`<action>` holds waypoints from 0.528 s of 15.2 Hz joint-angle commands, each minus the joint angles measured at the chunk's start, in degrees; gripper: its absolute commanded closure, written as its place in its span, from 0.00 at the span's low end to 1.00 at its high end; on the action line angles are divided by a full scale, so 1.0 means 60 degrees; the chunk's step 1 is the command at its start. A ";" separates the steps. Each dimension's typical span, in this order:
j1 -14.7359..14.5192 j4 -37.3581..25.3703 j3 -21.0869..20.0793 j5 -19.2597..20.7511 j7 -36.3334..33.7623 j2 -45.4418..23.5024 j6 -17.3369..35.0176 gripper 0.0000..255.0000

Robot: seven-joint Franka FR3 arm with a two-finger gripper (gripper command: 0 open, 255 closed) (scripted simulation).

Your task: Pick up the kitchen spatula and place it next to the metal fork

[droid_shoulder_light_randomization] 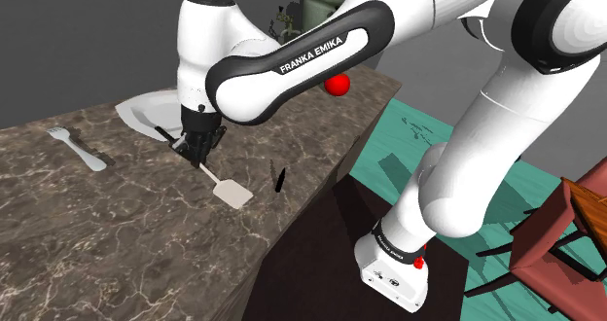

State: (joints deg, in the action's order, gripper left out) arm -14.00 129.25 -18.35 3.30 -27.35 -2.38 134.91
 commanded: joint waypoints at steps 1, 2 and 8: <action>-0.0001 0.0006 -0.0001 0.0006 -0.0007 -0.0011 0.0019 1.00; -0.0001 0.0006 -0.0001 0.0006 -0.0007 -0.0011 0.0019 1.00; -0.0001 0.0005 0.0000 0.0006 -0.0006 -0.0010 0.0017 0.00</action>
State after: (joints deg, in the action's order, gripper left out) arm -14.01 129.29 -18.35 3.34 -27.39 -2.44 135.01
